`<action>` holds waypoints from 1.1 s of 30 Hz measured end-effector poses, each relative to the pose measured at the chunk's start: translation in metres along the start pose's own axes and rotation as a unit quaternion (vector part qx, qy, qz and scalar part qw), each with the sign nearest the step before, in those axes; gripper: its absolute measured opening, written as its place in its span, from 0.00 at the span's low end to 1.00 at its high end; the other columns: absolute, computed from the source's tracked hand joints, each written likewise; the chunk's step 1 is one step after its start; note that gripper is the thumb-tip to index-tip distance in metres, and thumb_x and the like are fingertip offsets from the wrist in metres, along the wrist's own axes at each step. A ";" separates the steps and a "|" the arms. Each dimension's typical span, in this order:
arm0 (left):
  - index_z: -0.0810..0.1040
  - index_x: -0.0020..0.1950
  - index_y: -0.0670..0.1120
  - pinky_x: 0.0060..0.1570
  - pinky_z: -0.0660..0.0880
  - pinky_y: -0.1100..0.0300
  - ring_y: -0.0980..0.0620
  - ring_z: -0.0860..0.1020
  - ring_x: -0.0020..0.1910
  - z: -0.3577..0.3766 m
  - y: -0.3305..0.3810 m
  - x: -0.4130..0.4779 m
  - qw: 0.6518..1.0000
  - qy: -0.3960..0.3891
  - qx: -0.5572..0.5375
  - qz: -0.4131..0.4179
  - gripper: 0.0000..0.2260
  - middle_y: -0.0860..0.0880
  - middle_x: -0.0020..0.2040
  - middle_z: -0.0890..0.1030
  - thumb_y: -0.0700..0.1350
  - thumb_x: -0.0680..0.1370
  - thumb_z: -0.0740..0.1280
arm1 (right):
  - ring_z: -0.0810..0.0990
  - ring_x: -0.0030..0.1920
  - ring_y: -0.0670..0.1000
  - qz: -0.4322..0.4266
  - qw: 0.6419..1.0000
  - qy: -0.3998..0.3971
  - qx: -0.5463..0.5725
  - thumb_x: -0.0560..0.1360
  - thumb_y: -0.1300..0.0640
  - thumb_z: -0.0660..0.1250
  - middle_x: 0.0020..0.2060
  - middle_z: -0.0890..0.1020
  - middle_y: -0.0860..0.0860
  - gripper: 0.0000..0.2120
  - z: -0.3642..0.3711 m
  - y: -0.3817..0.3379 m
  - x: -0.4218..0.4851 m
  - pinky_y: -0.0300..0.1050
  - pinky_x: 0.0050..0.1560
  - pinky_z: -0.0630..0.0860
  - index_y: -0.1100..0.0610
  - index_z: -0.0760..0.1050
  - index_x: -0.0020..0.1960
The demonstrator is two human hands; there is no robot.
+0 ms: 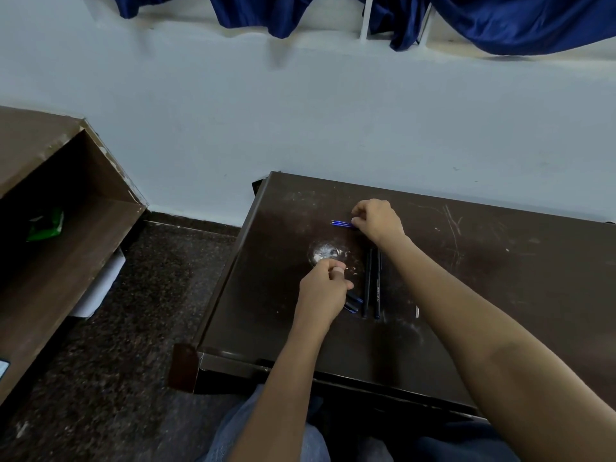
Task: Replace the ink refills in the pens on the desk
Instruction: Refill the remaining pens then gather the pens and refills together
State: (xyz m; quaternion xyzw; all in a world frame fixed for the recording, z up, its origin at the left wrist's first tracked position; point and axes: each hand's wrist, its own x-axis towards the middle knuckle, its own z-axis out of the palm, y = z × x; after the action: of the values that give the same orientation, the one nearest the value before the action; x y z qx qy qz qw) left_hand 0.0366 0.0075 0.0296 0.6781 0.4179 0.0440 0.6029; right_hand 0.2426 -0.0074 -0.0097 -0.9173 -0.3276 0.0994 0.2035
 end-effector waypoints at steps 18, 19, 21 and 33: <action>0.78 0.53 0.49 0.30 0.64 0.68 0.62 0.74 0.38 -0.002 0.002 -0.005 1.000 0.029 0.007 0.009 0.13 0.51 0.49 0.78 0.46 0.83 0.54 | 0.83 0.49 0.62 0.311 0.942 -0.128 -0.019 0.73 0.61 0.68 0.49 0.80 0.60 0.10 -0.025 0.049 -0.124 0.52 0.49 0.81 0.63 0.74 0.53; 0.78 0.56 0.48 0.31 0.65 0.68 0.62 0.74 0.39 -0.002 0.002 -0.004 1.000 0.023 0.008 0.006 0.13 0.50 0.50 0.78 0.46 0.83 0.54 | 0.82 0.51 0.62 0.313 0.941 -0.127 -0.022 0.73 0.62 0.66 0.51 0.80 0.60 0.12 -0.025 0.049 -0.125 0.52 0.50 0.80 0.64 0.74 0.55; 0.76 0.62 0.45 0.32 0.64 0.69 0.61 0.73 0.39 -0.002 0.002 -0.003 1.000 0.018 0.015 -0.003 0.14 0.47 0.54 0.79 0.44 0.82 0.55 | 0.82 0.51 0.62 0.311 0.942 -0.121 -0.008 0.73 0.62 0.64 0.51 0.81 0.61 0.12 -0.026 0.047 -0.126 0.53 0.51 0.80 0.65 0.75 0.55; 0.78 0.55 0.48 0.34 0.64 0.69 0.61 0.74 0.41 -0.002 -0.001 0.001 0.999 -0.009 0.032 0.020 0.12 0.53 0.46 0.78 0.43 0.82 0.55 | 0.82 0.33 0.45 0.120 0.811 0.059 0.570 0.79 0.65 0.60 0.36 0.83 0.54 0.05 -0.035 -0.018 -0.129 0.35 0.33 0.78 0.60 0.73 0.45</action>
State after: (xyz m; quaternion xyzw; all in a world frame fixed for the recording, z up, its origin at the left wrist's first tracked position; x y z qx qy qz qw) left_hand 0.0358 0.0093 0.0291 0.7057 0.3999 0.0365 0.5837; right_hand 0.1444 -0.0879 0.0358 -0.6730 -0.0868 0.2375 0.6950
